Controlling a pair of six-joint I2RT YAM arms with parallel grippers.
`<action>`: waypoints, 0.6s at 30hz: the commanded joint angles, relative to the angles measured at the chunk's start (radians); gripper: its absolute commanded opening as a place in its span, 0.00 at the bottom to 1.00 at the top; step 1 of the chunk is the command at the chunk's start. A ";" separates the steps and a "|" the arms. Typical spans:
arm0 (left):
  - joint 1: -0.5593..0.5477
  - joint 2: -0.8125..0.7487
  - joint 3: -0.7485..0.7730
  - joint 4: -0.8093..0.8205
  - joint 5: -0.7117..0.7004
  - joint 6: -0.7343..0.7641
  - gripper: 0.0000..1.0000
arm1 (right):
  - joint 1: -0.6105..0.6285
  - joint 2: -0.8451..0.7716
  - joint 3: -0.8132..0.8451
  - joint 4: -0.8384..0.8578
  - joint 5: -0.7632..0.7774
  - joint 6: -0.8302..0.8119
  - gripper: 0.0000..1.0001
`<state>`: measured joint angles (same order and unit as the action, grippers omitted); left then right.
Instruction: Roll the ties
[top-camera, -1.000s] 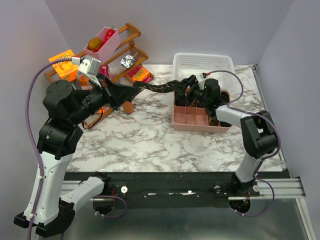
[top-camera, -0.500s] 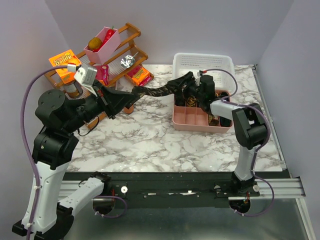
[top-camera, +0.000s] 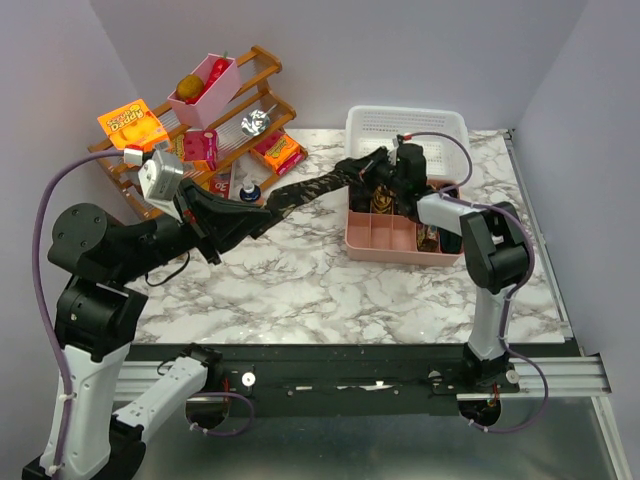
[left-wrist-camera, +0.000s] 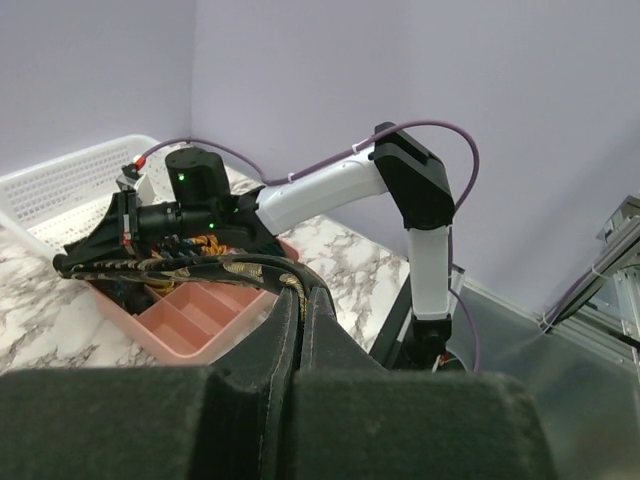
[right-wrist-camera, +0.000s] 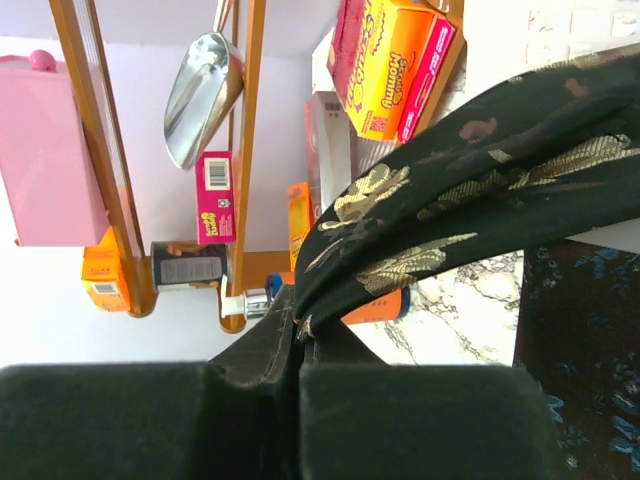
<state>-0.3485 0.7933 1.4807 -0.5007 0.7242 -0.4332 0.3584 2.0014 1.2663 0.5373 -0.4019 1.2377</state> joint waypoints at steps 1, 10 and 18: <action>0.005 0.000 -0.019 0.040 0.034 0.010 0.00 | -0.029 -0.035 0.010 -0.010 0.057 -0.052 0.04; 0.003 0.066 -0.146 0.166 0.020 -0.016 0.00 | -0.145 -0.343 -0.155 -0.124 0.185 -0.282 0.03; -0.004 0.197 -0.233 0.437 0.107 -0.127 0.00 | -0.312 -0.633 -0.340 -0.244 0.255 -0.414 0.01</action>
<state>-0.3489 0.9363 1.2781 -0.2668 0.7517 -0.4835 0.1238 1.4563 1.0286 0.3946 -0.2031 0.9207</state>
